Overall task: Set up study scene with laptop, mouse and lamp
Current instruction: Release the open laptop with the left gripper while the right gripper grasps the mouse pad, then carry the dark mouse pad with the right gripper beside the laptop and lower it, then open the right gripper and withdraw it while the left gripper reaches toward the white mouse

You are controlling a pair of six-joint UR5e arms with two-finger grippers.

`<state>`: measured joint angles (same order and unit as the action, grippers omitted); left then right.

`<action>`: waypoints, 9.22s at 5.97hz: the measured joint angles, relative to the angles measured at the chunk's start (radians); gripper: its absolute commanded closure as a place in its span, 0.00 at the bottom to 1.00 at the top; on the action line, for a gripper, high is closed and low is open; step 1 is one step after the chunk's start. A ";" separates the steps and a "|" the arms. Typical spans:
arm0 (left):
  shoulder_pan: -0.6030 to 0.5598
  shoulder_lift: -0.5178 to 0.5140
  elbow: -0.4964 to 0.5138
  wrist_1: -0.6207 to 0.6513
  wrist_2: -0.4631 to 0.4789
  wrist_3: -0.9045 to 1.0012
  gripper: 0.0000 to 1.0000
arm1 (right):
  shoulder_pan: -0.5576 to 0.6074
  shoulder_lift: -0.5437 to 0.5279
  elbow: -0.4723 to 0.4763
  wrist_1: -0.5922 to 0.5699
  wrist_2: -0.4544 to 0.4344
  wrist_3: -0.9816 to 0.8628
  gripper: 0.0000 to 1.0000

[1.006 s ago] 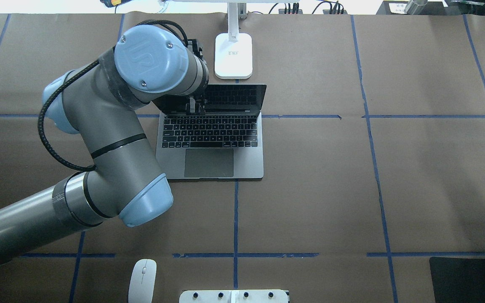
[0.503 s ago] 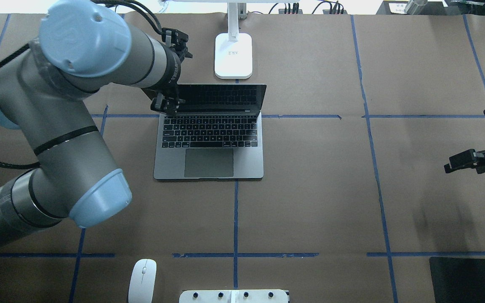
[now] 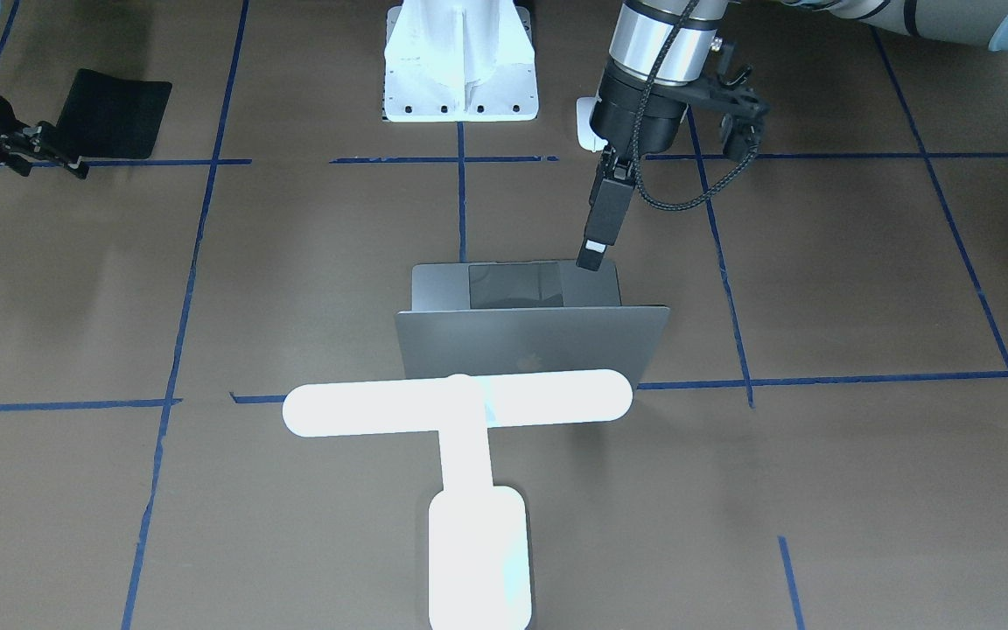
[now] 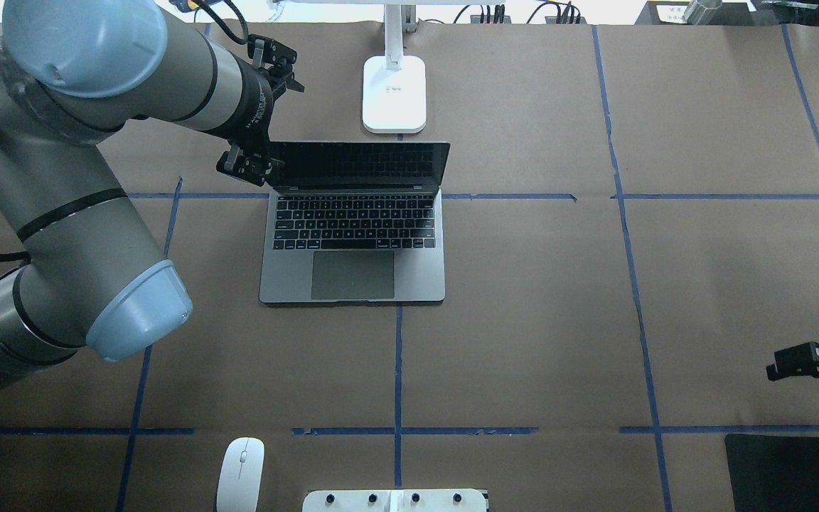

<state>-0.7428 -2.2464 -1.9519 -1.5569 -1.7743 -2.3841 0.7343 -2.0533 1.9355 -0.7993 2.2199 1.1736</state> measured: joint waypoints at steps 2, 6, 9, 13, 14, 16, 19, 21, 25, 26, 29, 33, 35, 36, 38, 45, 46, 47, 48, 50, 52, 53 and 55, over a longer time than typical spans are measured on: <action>-0.002 0.001 0.000 -0.001 -0.001 0.003 0.00 | -0.107 -0.049 -0.024 0.009 -0.005 0.018 0.20; -0.019 0.001 0.006 -0.009 -0.001 0.009 0.00 | -0.165 -0.082 -0.044 0.009 -0.009 0.021 0.89; -0.034 0.002 0.005 -0.020 -0.002 0.009 0.00 | -0.168 -0.081 -0.055 0.010 -0.020 0.020 1.00; -0.041 0.004 -0.001 -0.020 -0.002 0.010 0.00 | -0.042 0.023 0.053 0.006 -0.017 0.023 1.00; -0.041 0.006 -0.001 -0.020 -0.002 0.010 0.00 | 0.005 0.116 0.061 -0.018 -0.009 0.026 1.00; -0.042 0.007 -0.002 -0.020 -0.002 0.009 0.00 | 0.072 0.450 0.060 -0.247 0.013 0.034 1.00; -0.043 0.014 -0.005 -0.019 -0.002 0.009 0.00 | 0.124 0.986 -0.129 -0.607 0.005 0.028 1.00; -0.043 0.028 -0.009 -0.020 -0.002 0.009 0.00 | 0.146 1.069 -0.387 -0.525 -0.037 -0.026 1.00; -0.041 0.032 -0.013 -0.024 -0.002 0.006 0.00 | 0.227 1.056 -0.594 -0.476 -0.051 -0.293 1.00; -0.041 0.032 -0.012 -0.025 -0.002 0.006 0.00 | 0.235 1.055 -0.589 -0.479 -0.031 -0.312 1.00; -0.041 0.031 -0.012 -0.025 -0.002 0.006 0.00 | 0.210 1.192 -0.545 -0.476 0.009 -0.200 1.00; -0.039 0.031 -0.025 -0.022 -0.003 -0.002 0.00 | 0.141 1.188 -0.643 -0.264 0.012 -0.239 1.00; -0.038 0.031 -0.031 -0.022 -0.002 -0.004 0.00 | 0.177 1.123 -0.674 -0.228 0.058 -0.285 1.00; -0.038 0.031 -0.031 -0.021 -0.002 -0.004 0.00 | 0.185 1.104 -0.677 -0.229 0.063 -0.307 1.00; -0.038 0.031 -0.032 -0.020 -0.002 -0.004 0.00 | 0.185 1.095 -0.684 -0.244 0.051 -0.313 0.52; -0.005 0.097 -0.080 -0.010 -0.002 0.009 0.00 | 0.277 1.112 -0.673 -0.300 0.027 -0.218 0.00; 0.068 0.180 -0.151 -0.008 0.001 0.065 0.00 | 0.333 1.041 -0.618 -0.301 0.055 -0.220 0.00; 0.181 0.297 -0.251 -0.008 0.008 0.196 0.00 | 0.384 0.962 -0.554 -0.301 0.074 -0.227 0.00; 0.300 0.391 -0.321 -0.007 0.032 0.328 0.00 | 0.423 0.904 -0.506 -0.301 0.095 -0.234 0.00; 0.517 0.513 -0.367 -0.006 0.120 0.572 0.00 | 0.466 0.840 -0.445 -0.300 0.124 -0.242 0.00; 0.644 0.545 -0.329 -0.009 0.161 0.705 0.00 | 0.473 0.788 -0.393 -0.301 0.128 -0.242 0.00; 0.666 0.546 -0.301 -0.015 0.163 0.787 0.00 | 0.473 0.764 -0.370 -0.301 0.129 -0.242 0.00; 0.677 0.539 -0.254 -0.023 0.153 0.918 0.00 | 0.471 0.703 -0.334 -0.302 0.126 -0.269 0.00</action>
<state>-0.0655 -1.7070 -2.2054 -1.5801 -1.6216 -1.4657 1.2053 -1.3500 1.6010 -1.1013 2.3459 0.9046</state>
